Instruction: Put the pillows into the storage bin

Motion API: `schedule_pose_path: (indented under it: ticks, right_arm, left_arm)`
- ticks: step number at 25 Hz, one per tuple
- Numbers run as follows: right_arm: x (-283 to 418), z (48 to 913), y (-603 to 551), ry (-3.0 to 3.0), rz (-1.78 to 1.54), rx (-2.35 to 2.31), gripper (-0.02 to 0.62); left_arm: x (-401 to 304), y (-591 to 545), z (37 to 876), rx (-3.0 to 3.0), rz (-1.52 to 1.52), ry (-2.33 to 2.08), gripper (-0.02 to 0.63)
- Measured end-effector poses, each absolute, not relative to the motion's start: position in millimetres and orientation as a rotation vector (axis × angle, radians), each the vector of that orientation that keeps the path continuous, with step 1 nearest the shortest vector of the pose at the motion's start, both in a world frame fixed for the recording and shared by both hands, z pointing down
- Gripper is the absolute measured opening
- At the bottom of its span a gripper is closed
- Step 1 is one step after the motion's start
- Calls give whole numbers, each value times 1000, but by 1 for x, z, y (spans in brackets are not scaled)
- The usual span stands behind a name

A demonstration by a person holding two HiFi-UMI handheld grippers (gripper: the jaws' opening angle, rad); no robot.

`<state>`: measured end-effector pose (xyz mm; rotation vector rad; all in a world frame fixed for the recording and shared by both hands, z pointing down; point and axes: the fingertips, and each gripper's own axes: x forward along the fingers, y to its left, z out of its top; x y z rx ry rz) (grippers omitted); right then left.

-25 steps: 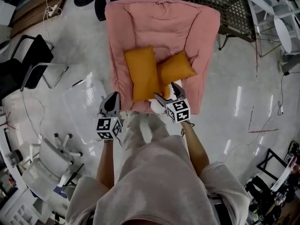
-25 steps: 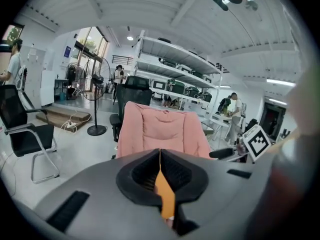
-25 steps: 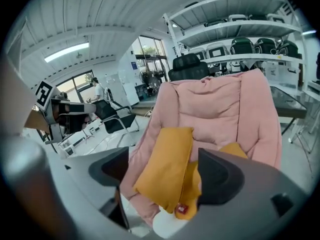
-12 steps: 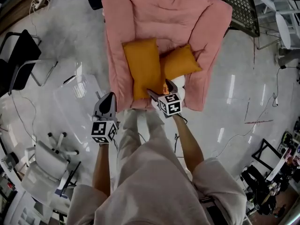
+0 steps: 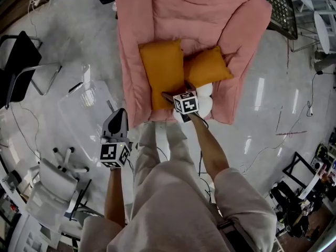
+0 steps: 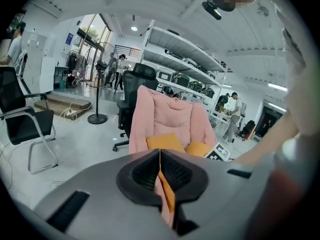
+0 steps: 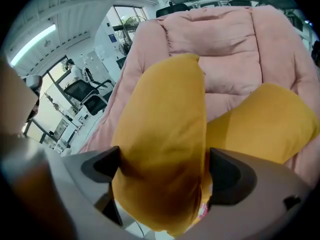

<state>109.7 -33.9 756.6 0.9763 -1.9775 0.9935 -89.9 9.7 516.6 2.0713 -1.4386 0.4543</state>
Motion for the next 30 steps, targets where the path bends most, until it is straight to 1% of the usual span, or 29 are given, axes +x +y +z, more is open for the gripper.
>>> schedule_pose_path:
  ticks: [6,9,11,13,18,23,27,30]
  right_arm:
    - [90,775,-32,-1949,1033,919,541]
    - [89,770,-29,-1955,1010,899,424]
    - [88,764,-26,-1965,989,895,376]
    - [90,756,-24,-1976,967,902,356]
    - [94,725,-15,-2019,933,922,334]
    - [97,669,4,-2118,803,905,334]
    - [82,616,17,-2219,684,839,334]
    - [57,582,22,-2296,632,774,334]
  left_arm:
    - [-100,12,518,2052,461,-1455,12]
    - [-100,14,517,2054,462,-1456,12]
    - [-98,15,515,2058,462,-1458,12]
    - [-96,16,513,2061,457,-1466,12]
    - [-97,19,504,2058,436,-1504,12]
    - [-105,26,500,2033,409,-1554,12]
    - [-119,34,497,1993,388,-1614,12]
    - [-137,43,494,1950,367,-1669,12]
